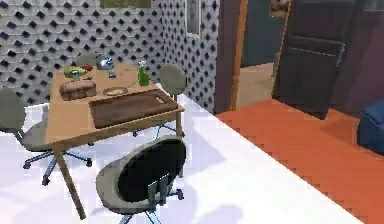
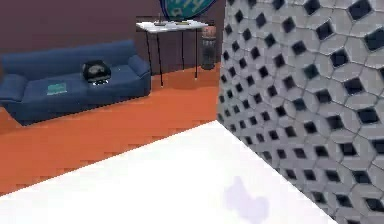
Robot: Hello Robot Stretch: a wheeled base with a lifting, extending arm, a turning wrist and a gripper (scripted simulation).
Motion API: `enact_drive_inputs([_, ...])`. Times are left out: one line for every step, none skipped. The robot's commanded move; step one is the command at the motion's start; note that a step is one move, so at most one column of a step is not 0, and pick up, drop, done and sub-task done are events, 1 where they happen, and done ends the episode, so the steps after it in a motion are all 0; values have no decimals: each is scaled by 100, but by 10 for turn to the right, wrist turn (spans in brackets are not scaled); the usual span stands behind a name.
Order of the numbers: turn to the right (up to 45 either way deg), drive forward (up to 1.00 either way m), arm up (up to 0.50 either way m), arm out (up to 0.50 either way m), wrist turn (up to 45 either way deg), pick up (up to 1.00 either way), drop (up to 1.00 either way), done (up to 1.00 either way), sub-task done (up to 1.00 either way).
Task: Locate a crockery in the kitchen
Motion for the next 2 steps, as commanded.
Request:
enact_drive_inputs([-450,0,0,0,0,0,0,0,0])
enact_drive_inputs([-270,0,0,0,0,0,0,0,0])
